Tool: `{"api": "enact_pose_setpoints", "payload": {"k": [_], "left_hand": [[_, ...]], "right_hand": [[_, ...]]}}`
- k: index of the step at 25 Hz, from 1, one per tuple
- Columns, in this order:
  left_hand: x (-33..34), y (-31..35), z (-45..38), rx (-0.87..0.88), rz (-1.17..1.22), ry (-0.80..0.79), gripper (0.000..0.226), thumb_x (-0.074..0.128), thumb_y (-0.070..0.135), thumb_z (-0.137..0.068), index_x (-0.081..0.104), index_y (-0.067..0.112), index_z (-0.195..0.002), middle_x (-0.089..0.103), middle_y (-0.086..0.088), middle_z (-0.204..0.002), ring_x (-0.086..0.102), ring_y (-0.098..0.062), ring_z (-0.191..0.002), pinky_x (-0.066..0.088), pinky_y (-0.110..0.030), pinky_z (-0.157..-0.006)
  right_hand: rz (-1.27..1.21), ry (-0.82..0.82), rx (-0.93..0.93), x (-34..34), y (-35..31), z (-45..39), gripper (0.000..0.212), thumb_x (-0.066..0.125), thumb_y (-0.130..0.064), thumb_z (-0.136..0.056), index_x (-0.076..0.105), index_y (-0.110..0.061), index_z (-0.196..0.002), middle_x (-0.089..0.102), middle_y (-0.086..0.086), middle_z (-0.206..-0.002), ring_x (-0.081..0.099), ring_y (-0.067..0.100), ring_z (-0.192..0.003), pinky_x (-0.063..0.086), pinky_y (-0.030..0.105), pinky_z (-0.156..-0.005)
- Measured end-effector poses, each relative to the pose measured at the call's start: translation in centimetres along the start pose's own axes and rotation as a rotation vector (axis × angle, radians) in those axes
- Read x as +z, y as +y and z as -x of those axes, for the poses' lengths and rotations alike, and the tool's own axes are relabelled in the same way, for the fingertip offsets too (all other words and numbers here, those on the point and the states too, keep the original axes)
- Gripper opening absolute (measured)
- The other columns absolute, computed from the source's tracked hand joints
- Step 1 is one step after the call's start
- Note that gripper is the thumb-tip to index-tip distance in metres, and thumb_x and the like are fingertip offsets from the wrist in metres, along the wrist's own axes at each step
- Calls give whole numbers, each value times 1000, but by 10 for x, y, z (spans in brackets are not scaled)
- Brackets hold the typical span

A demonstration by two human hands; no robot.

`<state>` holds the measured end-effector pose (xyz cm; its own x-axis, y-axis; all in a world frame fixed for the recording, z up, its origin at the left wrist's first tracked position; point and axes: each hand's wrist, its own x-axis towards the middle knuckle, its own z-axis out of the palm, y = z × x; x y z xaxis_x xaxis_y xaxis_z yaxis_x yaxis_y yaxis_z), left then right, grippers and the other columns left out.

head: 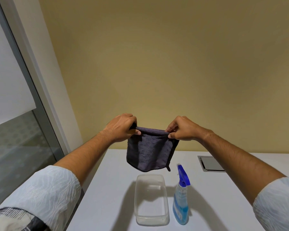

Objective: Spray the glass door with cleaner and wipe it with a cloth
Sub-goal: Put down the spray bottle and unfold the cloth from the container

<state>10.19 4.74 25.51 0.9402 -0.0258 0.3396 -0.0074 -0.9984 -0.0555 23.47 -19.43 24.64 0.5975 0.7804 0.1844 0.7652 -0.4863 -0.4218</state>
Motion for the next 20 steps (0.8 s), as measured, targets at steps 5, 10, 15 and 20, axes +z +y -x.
{"api": "enact_pose_setpoints", "payload": {"k": [5,10,15,20], "left_hand": [[-8,-5,6,-59,149,8,30,77,36,-81,65,12,-96,60,2,-86,54,-16,-78,38,-24,-65],[-19,-4,16,-172,226,19,29,84,39,-73,70,17,-86,56,13,-67,50,-1,-61,31,-16,-51],[-33,0,35,-244,224,2,30,86,39,-70,72,17,-83,58,15,-67,53,2,-62,34,-15,-52],[-49,-3,62,-293,182,-3,28,85,36,-72,73,16,-86,59,13,-68,53,1,-64,37,-15,-54]], "right_hand": [[-8,77,-23,-16,-10,-1,16,84,-15,-71,73,-23,-80,72,-11,-77,67,0,-74,55,21,-70],[46,46,-39,-26,-22,-3,20,87,-16,-70,77,-15,-87,76,-4,-81,69,2,-74,58,22,-74],[105,-8,-56,-26,-36,0,16,87,-20,-70,78,-19,-84,75,-7,-80,68,3,-75,55,22,-69],[120,-16,-79,-23,-61,-1,15,87,-23,-69,78,-22,-81,74,-9,-79,67,5,-77,55,25,-70]]}}
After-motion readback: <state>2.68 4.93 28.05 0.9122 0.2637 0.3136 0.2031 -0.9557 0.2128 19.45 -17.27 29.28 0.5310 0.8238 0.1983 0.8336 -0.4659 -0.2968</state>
